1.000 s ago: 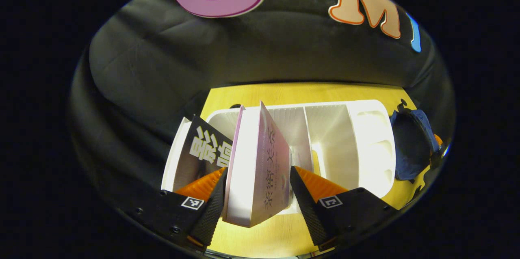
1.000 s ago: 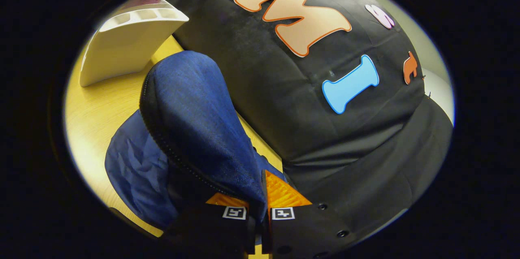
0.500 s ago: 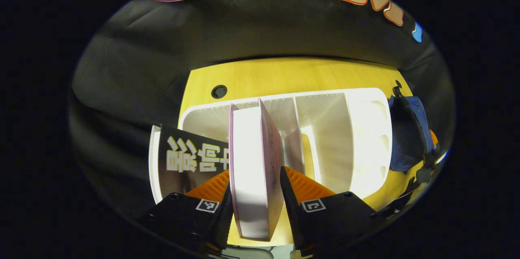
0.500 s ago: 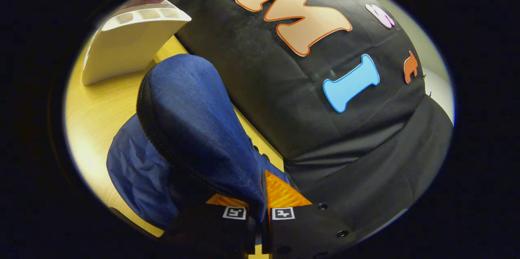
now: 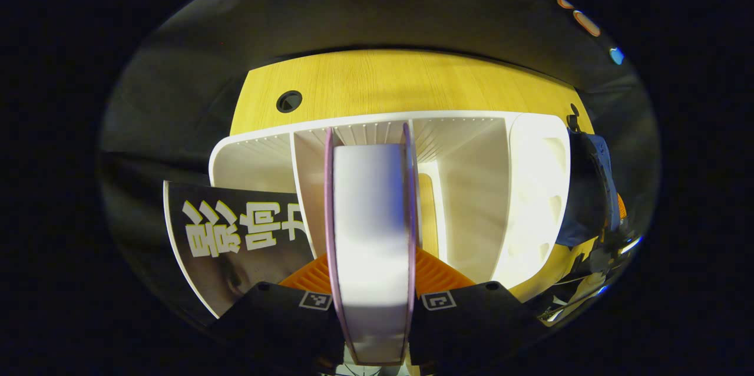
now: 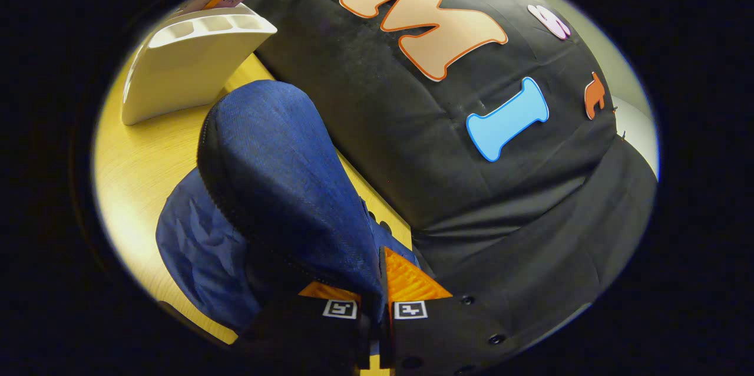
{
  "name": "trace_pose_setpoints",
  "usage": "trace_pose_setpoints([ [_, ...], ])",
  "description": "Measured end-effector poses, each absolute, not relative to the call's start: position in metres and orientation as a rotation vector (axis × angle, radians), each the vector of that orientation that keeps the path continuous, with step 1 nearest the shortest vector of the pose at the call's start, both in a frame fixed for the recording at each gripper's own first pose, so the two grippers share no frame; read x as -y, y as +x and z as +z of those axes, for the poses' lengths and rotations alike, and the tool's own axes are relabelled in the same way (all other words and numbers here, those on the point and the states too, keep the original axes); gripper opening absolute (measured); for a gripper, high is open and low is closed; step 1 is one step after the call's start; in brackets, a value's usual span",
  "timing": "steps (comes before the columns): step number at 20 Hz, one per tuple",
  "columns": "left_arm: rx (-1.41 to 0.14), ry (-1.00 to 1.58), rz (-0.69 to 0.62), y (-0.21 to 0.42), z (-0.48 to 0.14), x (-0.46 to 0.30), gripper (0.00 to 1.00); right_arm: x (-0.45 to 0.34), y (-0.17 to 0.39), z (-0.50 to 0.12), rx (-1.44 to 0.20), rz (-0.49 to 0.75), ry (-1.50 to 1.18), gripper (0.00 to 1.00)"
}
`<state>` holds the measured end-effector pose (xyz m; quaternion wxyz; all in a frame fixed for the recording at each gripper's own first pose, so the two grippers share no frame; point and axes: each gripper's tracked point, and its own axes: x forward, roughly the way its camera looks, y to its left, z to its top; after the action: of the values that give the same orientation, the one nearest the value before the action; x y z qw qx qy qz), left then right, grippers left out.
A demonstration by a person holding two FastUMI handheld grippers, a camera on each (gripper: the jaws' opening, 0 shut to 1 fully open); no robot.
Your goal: Open the schoolbag, grab two books from the bookshelf and put them into the schoolbag.
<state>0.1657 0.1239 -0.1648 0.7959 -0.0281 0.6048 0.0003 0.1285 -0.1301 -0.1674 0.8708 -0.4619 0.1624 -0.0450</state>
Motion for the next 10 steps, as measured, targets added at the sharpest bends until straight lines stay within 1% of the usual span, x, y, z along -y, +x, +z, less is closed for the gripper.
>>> trace_pose_setpoints([
  [4,-1.346,-0.067,-0.011,0.1626,-0.1722,-0.1225,0.40,0.1300,0.1265,-0.1659,-0.333,-0.099,-0.960,0.07],
  [8,-1.347,-0.076,0.026,0.1626,-0.1734,-0.1212,0.40,0.1282,0.1244,-0.1669,-0.331,-0.100,-0.964,0.08],
  [9,-1.350,-0.070,0.036,0.1613,-0.1735,-0.1206,0.40,0.1284,0.1241,-0.1671,-0.330,-0.100,-0.964,0.07],
  [10,-1.352,-0.072,0.056,0.1598,-0.1723,-0.1221,0.40,0.1285,0.1234,-0.1667,-0.328,-0.099,-0.966,0.08],
])
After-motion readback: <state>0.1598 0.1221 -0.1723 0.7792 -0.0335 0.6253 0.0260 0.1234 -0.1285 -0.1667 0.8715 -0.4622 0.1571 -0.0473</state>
